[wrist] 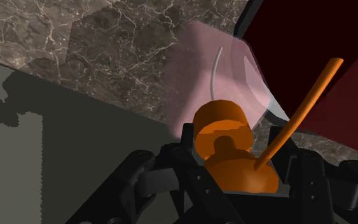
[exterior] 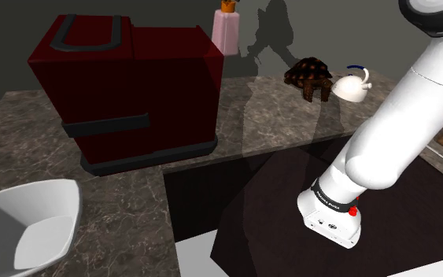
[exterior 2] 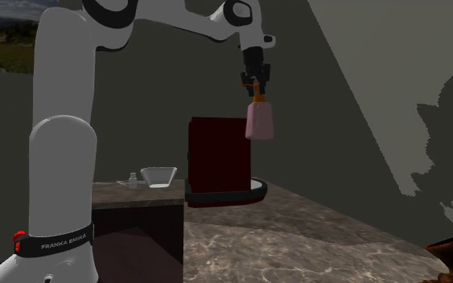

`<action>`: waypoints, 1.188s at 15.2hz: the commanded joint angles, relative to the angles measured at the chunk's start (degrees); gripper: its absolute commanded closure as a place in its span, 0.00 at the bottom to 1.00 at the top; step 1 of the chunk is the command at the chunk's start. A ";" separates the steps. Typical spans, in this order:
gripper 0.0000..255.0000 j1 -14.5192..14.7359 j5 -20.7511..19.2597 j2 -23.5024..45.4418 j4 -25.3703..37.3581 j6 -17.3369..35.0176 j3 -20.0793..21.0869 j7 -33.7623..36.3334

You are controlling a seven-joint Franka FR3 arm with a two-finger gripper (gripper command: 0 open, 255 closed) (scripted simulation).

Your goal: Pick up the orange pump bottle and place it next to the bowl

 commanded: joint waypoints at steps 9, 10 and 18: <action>1.00 5.97 -3.28 -11.26 -12.83 2.31 7.52 13.32; 1.00 6.48 -3.42 -12.07 -13.69 2.39 8.37 14.69; 1.00 10.44 -3.83 -16.34 -17.95 2.48 15.51 25.74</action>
